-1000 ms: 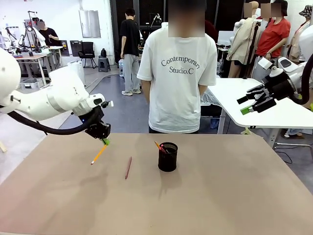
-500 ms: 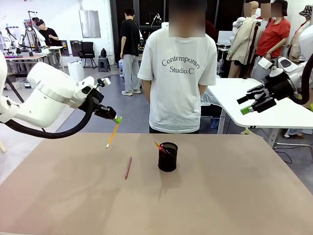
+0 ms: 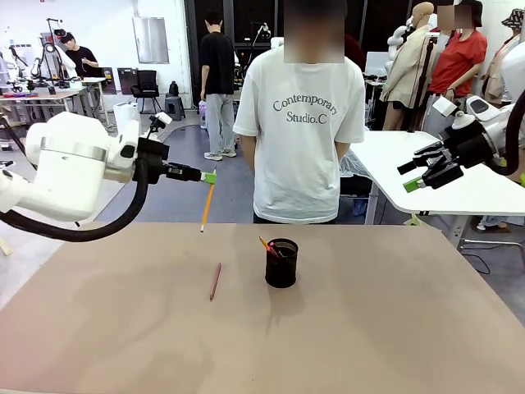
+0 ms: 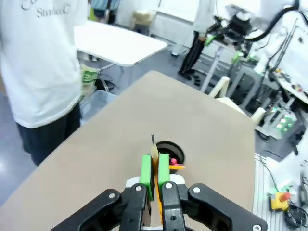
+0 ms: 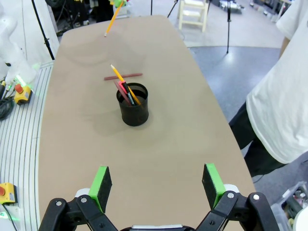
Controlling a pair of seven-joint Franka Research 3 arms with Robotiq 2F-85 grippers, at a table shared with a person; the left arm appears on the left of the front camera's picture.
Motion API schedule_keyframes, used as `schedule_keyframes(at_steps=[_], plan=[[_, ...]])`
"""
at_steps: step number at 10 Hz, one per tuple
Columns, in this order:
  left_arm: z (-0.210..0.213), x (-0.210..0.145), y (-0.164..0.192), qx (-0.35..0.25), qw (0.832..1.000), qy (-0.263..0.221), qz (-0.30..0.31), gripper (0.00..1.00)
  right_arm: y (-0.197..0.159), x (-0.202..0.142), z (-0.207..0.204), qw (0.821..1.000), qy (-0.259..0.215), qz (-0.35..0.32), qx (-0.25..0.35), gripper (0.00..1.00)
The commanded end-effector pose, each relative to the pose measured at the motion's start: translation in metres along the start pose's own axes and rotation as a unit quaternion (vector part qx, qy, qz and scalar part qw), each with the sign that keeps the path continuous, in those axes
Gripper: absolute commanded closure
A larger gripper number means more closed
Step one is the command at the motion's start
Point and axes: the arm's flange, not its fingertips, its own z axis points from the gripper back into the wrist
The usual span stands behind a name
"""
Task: Place the pens into the pen holder.
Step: Pick up a writing instrument from the table and place it into the Pen holder.
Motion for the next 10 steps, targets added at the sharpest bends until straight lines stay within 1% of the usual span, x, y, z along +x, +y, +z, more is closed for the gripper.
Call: schedule_keyframes(at_steps=[1, 3, 4, 5, 6, 8, 9, 10], plan=[[-0.003, 0.009, 0.003, 0.023, 1.0, 0.002, -0.003, 1.0, -0.002, 0.003, 0.001, 1.0, 0.002, 0.002, -0.002, 0.0], [-0.003, 0.009, 0.003, 0.023, 1.0, 0.002, -0.003, 1.0, -0.002, 0.003, 0.001, 1.0, 0.002, 0.002, -0.002, 0.0], [0.0, 0.001, 0.002, 0.006, 1.0, 0.001, -0.001, 1.0, -0.002, 0.003, 0.001, 1.0, 0.002, 0.002, -0.002, 0.0], [-0.008, 0.0, -0.001, -0.025, 0.998, -0.027, -0.041, 1.0, -0.002, 0.003, 0.001, 1.0, 0.002, 0.002, -0.002, 0.0], [-0.021, 0.002, -0.002, -0.056, 0.997, -0.025, -0.054, 1.0, -0.002, 0.003, 0.001, 1.0, 0.002, 0.002, -0.002, 0.0], [-0.058, 0.013, -0.008, -0.079, 0.992, -0.025, -0.094, 1.0, -0.002, 0.003, 0.001, 1.0, 0.002, 0.002, -0.002, 0.0], [-0.077, 0.018, -0.012, -0.104, 0.988, -0.032, -0.107, 1.0, -0.002, 0.003, 0.001, 1.0, 0.002, 0.002, -0.002, 0.0], [-0.093, 0.021, -0.017, -0.113, 0.984, -0.054, -0.127, 1.0, -0.002, 0.003, 0.001, 1.0, 0.002, 0.002, -0.002, 0.0]])
